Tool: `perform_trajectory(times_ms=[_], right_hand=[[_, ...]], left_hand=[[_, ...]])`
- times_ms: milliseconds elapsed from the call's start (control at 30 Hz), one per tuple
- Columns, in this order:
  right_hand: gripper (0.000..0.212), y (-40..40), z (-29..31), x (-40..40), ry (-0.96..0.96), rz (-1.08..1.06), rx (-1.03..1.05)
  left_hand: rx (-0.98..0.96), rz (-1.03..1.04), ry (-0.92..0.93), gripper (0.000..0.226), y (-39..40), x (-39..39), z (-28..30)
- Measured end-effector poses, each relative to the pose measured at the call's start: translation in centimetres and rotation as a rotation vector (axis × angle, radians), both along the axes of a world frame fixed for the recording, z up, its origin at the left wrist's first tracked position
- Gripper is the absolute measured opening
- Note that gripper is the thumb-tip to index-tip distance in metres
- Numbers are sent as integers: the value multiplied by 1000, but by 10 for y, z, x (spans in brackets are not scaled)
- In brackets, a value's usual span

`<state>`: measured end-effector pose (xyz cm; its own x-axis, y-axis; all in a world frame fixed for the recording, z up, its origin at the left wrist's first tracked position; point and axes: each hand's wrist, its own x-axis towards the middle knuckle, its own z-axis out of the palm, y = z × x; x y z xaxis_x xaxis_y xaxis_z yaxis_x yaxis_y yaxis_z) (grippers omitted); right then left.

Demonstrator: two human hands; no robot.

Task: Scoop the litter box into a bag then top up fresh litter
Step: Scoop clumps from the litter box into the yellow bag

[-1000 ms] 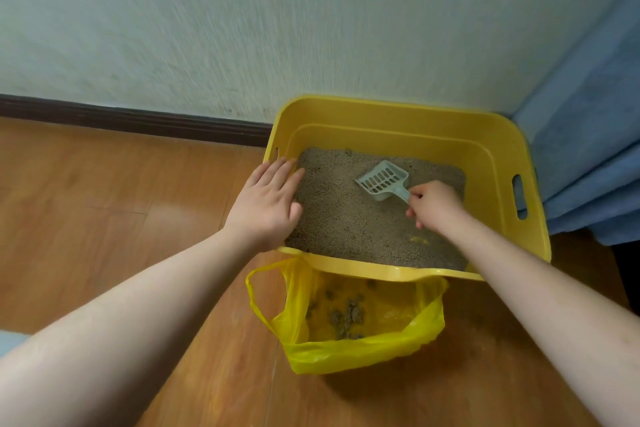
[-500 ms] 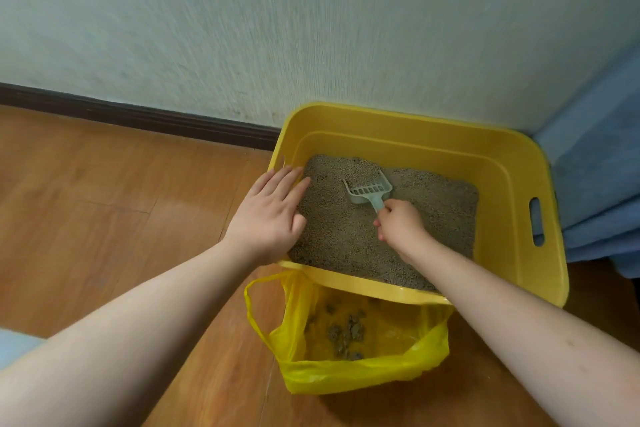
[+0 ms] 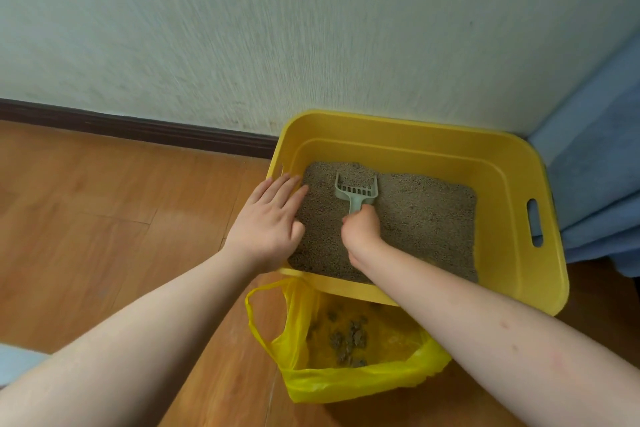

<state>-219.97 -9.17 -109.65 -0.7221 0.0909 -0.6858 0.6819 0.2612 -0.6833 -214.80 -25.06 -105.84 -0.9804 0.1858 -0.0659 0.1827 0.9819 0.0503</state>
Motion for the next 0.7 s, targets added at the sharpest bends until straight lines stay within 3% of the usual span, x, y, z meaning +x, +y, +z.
perform_trajectory(times_ms=[133, 300, 400, 700], right_hand=[[41, 12, -8, 6, 58, -43, 9], [15, 13, -8, 10, 90, -114, -10], [27, 15, -11, 11, 108, -94, 49], [32, 18, -4, 25, 160, 16, 25]], left_hand=[[8, -5, 5, 65, 1, 0, -1], [6, -10, 5, 64, 1, 0, -1], [6, -13, 6, 65, 1, 0, 0], [4, -13, 1, 67, 0, 0, -1]])
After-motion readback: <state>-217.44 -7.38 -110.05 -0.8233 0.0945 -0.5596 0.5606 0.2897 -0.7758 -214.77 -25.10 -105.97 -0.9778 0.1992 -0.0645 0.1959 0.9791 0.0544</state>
